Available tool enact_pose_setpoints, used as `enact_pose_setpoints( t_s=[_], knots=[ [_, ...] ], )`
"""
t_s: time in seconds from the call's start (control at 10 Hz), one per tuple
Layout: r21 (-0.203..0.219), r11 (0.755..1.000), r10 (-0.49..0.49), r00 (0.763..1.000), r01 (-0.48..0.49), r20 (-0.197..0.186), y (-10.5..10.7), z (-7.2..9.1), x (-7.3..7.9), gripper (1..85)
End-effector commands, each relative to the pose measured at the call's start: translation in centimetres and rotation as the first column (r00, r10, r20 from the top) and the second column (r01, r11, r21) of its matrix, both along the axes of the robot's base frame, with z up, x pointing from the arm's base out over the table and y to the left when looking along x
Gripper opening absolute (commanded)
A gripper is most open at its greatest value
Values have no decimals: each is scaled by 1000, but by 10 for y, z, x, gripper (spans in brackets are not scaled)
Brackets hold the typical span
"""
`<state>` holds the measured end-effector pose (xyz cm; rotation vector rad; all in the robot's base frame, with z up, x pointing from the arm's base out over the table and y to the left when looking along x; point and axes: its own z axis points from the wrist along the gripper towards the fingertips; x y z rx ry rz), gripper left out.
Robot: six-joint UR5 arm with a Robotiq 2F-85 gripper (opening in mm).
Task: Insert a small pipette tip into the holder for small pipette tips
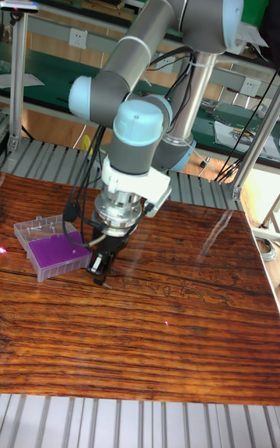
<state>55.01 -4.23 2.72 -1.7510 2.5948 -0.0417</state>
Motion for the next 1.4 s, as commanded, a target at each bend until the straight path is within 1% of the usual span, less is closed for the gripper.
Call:
enact_pose_setpoints(
  t_s=[0.0, 0.1, 0.2, 0.3, 0.4, 0.5, 0.6, 0.7, 0.8, 0.9, 1.0, 1.2, 1.3],
  knots=[
    [-125, 992, 37, 999, -35, 12, -33, 44, -8, 10],
    [-199, 978, 75, 997, -68, 28, -52, 63, -8, 10],
    [-274, 956, 117, 992, -101, 42, -72, 82, -10, 10],
    [-325, 937, 148, 988, -126, 43, -87, 94, -13, 10],
    [-349, 926, 169, 985, -144, 41, -96, 98, -13, 10],
    [-383, 908, 197, 980, -169, 34, -105, 101, -10, 10],
    [-451, 872, 213, 977, -190, 0, -118, 104, -9, 10],
    [-495, 845, 209, 977, -202, -43, -124, 105, -16, 10],
    [-532, 816, 222, 972, -226, -73, -128, 105, -18, 10],
    [-551, 799, 231, 969, -240, -87, -127, 104, -19, 10],
    [-568, 784, 244, 966, -251, -91, -126, 102, -18, 10],
    [-575, 763, 283, 953, -294, -112, -118, 94, -20, 10],
    [-575, 748, 321, 939, -333, -126, -112, 87, -19, 10]
  ],
)
